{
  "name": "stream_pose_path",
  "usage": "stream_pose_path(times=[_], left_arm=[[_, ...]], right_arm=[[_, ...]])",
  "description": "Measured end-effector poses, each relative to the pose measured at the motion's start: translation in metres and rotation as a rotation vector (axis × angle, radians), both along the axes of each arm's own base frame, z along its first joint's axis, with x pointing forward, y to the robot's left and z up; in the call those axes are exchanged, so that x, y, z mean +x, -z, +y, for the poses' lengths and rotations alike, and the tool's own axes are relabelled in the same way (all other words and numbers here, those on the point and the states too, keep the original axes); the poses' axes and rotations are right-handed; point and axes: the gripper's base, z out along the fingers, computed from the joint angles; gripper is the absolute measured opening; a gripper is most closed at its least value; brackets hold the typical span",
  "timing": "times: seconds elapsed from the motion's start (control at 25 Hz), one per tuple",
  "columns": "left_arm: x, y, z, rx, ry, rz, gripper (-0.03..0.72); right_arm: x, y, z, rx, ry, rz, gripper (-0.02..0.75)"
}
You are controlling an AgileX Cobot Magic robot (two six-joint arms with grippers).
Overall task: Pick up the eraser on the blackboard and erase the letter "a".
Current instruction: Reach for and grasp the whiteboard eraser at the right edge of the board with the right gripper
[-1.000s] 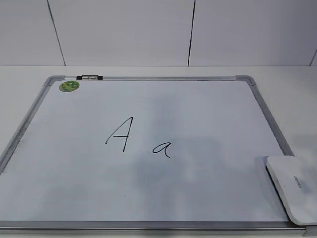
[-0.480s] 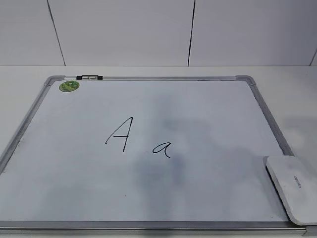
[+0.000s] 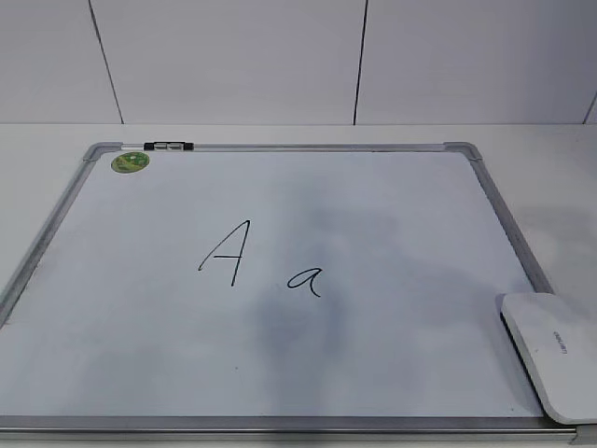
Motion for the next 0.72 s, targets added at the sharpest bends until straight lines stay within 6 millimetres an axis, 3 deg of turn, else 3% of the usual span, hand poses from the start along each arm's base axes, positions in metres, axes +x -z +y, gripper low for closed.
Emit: stream_pose_path(times=[0.32,0.72], left_arm=[[0.000,0.000,0.000,0.000,0.000,0.000,0.258],[0.000,0.000,0.000,0.000,0.000,0.000,0.258]], right_arm=[[0.018,0.009,0.004,0.005,-0.030,0.117,0.589],[0.041,0.040,0.010,0.014,-0.046,0.314,0.590]])
